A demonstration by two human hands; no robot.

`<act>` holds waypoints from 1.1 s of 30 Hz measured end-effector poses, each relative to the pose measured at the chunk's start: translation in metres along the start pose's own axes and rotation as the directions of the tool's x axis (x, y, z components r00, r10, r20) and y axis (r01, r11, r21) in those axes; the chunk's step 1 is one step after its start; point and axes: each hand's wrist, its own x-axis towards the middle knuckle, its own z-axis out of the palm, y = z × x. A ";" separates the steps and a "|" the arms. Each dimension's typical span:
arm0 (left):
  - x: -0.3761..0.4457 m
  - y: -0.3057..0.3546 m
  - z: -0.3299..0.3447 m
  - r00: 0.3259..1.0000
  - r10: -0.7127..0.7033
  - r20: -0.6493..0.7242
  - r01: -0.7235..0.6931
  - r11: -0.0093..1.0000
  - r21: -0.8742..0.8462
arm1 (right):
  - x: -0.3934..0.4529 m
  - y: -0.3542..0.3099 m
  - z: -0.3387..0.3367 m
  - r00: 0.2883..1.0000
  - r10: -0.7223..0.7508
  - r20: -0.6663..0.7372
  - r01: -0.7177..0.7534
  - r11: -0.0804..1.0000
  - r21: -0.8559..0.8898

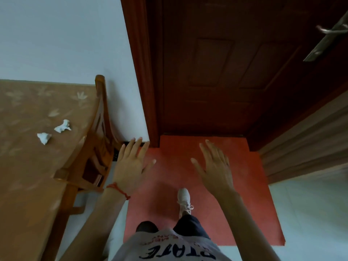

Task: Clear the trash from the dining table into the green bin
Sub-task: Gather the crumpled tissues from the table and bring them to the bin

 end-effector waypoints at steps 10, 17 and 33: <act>0.092 0.008 -0.005 0.975 -0.212 -0.070 0.214 0.977 0.019 | 0.146 0.027 -0.005 0.978 -0.197 0.062 0.197 0.980 -0.004; 0.110 -0.011 -0.025 0.923 -0.365 -0.123 0.364 0.931 -0.039 | 0.207 -0.002 0.004 0.933 -0.344 0.106 0.341 0.939 0.047; 0.077 -0.140 -0.069 0.671 -0.679 -0.298 0.681 0.723 -0.114 | 0.283 -0.183 0.052 0.707 -0.681 0.191 0.657 0.732 0.180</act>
